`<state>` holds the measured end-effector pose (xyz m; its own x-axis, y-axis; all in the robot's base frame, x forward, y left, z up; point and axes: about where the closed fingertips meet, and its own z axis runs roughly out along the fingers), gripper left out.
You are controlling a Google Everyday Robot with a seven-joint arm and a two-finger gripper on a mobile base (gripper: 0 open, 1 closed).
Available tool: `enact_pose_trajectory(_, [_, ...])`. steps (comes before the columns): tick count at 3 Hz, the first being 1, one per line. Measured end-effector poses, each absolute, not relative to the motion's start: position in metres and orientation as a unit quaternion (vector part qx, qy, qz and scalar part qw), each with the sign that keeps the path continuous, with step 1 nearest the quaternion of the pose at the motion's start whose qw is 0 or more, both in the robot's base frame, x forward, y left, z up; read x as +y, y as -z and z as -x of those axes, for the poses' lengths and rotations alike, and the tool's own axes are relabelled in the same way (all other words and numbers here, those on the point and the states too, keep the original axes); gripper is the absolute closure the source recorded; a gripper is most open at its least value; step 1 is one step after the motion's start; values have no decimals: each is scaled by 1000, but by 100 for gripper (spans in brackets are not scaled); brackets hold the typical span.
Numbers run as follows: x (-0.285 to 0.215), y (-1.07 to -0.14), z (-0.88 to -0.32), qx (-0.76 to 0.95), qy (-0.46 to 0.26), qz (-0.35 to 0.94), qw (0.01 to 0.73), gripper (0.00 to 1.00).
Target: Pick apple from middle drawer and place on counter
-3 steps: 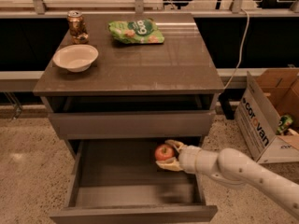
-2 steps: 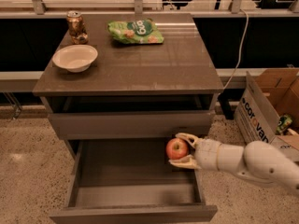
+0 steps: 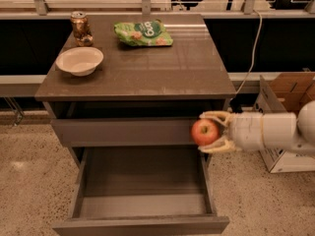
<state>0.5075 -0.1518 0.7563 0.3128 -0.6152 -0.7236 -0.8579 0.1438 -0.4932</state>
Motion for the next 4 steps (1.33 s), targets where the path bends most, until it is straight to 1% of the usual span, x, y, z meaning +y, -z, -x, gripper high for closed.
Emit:
enact_pose_trajectory(1, [-151, -816, -530, 531, -151, 665, 503, 100])
enact_pose_trajectory(2, [-139, -865, -548, 492, -194, 686, 499, 100])
enact_pose_trajectory(3, [-126, -916, -558, 484, -259, 696, 463, 100])
enact_pose_trajectory(4, [-119, -919, -571, 534, -319, 650, 436, 100])
